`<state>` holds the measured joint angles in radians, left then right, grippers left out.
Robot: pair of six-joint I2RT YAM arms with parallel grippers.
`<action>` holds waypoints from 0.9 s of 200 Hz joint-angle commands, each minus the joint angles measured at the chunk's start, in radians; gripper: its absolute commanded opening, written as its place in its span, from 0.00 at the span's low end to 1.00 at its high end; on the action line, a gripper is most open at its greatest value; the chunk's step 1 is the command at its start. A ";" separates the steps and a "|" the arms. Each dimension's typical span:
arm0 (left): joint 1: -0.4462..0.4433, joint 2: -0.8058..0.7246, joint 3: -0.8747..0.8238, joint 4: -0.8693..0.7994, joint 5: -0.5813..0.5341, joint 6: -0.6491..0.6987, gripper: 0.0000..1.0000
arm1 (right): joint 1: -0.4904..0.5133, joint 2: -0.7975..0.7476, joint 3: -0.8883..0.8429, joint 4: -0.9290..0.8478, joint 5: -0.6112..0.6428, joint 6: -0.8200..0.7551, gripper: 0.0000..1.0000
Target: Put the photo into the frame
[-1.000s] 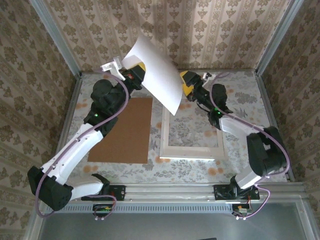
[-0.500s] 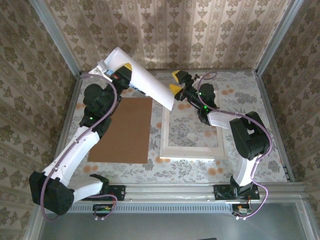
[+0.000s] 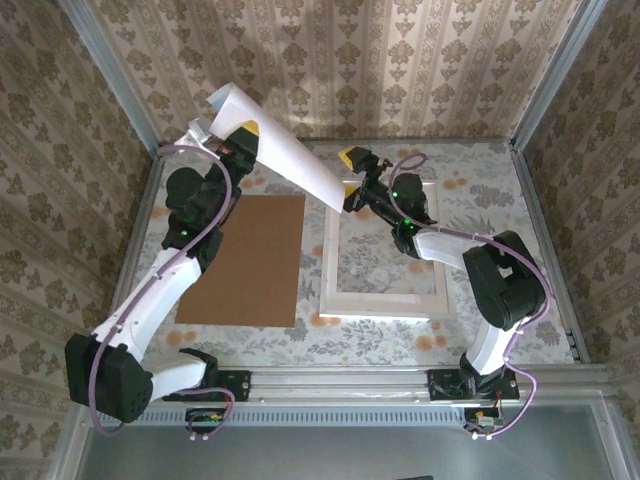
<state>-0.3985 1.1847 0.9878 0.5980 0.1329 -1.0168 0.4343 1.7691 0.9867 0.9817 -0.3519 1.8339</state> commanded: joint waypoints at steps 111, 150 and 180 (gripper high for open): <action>0.003 -0.095 -0.175 0.115 0.058 -0.136 0.00 | -0.069 0.220 0.157 0.211 0.068 0.179 0.52; 0.004 -0.134 -0.244 0.093 0.049 -0.148 0.00 | -0.102 0.198 0.177 0.172 0.032 0.125 0.38; 0.005 -0.165 -0.290 0.047 0.024 -0.153 0.00 | -0.129 0.150 0.158 0.086 -0.017 0.028 0.25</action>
<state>-0.3965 1.0546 0.7307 0.6781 0.1558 -1.1530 0.3279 1.9755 1.1324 1.1164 -0.3191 1.9499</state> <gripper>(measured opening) 0.067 0.292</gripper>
